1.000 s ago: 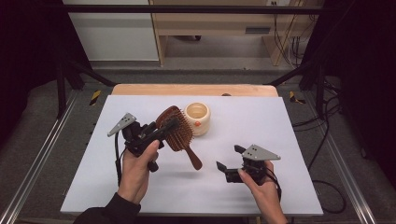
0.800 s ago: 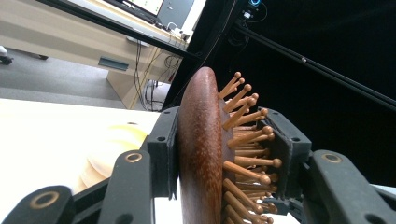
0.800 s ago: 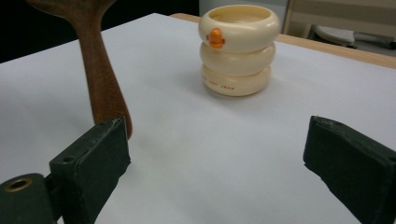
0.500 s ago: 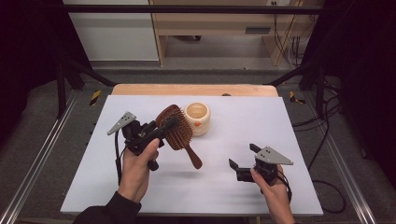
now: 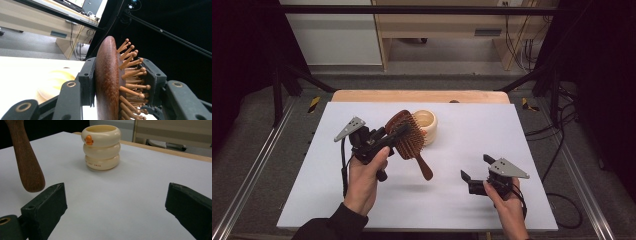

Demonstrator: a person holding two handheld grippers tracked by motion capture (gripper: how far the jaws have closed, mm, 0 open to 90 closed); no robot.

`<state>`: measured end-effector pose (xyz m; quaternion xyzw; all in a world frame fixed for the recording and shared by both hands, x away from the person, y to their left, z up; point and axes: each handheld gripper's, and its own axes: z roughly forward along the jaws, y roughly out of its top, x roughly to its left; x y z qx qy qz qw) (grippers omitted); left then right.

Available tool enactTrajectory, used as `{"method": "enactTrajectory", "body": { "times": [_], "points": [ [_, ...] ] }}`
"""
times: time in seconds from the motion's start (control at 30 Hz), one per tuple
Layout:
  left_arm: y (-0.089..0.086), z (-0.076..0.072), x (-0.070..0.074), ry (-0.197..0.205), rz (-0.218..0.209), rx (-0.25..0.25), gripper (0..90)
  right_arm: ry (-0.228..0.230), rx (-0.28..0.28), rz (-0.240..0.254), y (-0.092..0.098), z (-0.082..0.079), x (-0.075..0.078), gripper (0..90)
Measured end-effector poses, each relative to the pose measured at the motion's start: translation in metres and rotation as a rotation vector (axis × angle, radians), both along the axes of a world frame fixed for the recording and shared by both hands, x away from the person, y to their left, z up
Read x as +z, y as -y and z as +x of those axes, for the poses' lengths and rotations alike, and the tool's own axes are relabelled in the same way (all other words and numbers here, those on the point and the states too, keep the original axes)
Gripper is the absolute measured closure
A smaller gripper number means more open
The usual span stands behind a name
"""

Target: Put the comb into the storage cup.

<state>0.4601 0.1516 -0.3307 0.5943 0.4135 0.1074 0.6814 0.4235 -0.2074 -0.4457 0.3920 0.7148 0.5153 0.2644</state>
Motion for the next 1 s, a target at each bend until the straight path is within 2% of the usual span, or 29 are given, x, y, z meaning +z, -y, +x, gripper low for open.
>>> {"method": "enactTrajectory", "body": {
  "times": [0.17,0.23,0.43,0.67,0.83,1.0],
  "points": [
    [0.003,0.003,0.008,0.004,-0.003,-0.001,51.9,0.000,-0.005,-0.003,0.000,-0.001,0.001,4.0],
    [0.004,0.005,0.013,0.007,-0.007,0.001,51.9,-0.013,-0.011,0.020,0.001,-0.001,0.001,5.8],
    [0.009,0.014,0.028,0.028,0.004,0.008,51.9,-0.012,-0.001,0.027,0.000,-0.001,0.001,5.5],
    [0.014,0.024,0.038,0.049,0.012,0.015,51.9,-0.015,-0.007,0.042,0.002,0.000,0.001,5.4],
    [0.016,0.035,0.045,0.055,0.001,0.029,51.9,-0.013,-0.025,0.070,0.007,0.000,0.002,4.9],
    [0.018,0.041,0.049,0.050,-0.007,0.032,51.8,-0.008,-0.028,0.066,0.008,0.000,0.002,4.8]
  ]
}}
